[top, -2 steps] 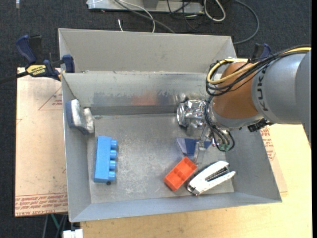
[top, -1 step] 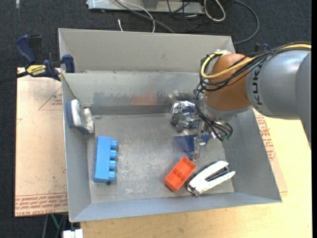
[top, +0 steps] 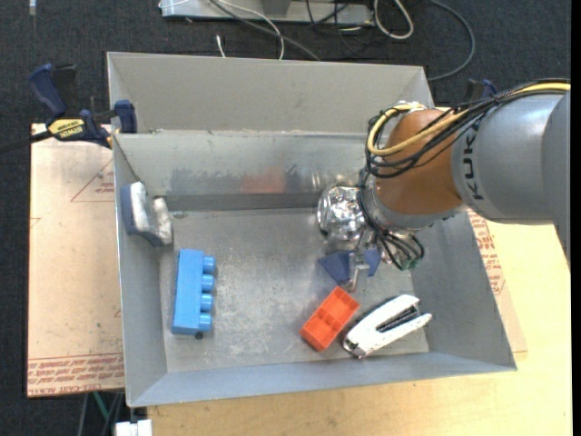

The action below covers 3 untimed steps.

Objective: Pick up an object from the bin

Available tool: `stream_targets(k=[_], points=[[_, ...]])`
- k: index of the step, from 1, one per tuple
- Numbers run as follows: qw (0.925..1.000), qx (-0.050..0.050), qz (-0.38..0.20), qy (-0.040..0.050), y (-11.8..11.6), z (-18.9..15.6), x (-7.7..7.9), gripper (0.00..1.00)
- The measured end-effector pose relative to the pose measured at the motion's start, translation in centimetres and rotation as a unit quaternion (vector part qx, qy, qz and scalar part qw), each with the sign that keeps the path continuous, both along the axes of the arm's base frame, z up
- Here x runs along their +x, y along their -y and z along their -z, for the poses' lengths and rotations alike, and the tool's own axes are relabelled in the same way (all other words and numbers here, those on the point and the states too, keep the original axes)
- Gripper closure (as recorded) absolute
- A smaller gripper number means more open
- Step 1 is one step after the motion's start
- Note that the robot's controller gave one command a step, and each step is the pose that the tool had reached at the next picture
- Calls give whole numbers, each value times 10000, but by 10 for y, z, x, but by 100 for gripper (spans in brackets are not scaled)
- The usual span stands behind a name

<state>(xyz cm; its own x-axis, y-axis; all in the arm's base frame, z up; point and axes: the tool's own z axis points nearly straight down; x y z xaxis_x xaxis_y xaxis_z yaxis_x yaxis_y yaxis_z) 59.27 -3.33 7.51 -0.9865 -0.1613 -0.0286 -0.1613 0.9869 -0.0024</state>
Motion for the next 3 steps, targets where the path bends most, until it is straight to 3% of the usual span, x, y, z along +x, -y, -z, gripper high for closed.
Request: stream_targets(k=[1, 2, 3], points=[[10000, 0, -2, 0, 0, 0, 0, 100], [10000, 7, 13, -95, 1, -22, -13, 100], [10000, 8, 41, -16, 2, -120, -27, 100]])
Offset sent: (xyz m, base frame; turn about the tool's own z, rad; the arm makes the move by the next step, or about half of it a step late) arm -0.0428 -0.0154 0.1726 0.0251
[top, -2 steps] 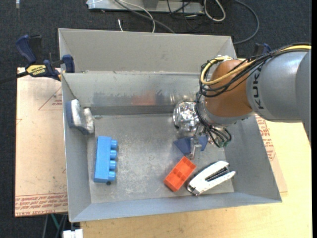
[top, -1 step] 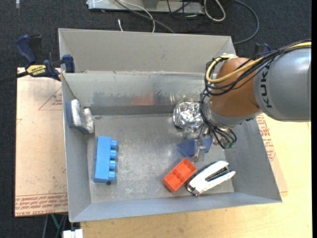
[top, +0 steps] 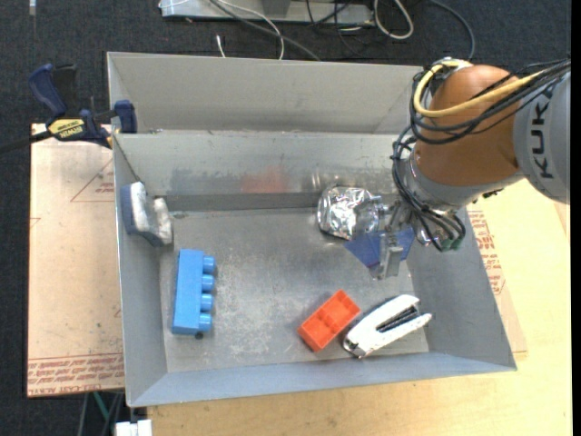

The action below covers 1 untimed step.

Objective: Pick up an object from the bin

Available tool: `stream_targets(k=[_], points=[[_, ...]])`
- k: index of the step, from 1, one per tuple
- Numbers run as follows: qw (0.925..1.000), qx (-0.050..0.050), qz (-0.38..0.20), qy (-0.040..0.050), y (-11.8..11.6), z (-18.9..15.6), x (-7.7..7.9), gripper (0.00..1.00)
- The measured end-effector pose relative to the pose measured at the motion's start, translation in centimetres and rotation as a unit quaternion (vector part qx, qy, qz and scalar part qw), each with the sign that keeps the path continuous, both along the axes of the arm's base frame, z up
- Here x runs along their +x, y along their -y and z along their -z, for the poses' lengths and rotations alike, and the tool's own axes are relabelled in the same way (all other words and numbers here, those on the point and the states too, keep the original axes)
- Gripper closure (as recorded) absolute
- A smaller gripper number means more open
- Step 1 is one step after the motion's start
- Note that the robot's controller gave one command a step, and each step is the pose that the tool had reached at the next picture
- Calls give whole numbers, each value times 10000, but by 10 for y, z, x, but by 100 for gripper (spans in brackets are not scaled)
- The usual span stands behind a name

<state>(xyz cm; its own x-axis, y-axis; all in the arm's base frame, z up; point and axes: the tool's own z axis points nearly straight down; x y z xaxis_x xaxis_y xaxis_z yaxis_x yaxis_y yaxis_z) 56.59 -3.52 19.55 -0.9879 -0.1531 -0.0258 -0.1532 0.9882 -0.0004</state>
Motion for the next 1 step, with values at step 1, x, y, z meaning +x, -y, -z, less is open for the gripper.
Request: stream_targets(k=[1], points=[[9997, 2, -225, -56, 0, -63, 42, 100]])
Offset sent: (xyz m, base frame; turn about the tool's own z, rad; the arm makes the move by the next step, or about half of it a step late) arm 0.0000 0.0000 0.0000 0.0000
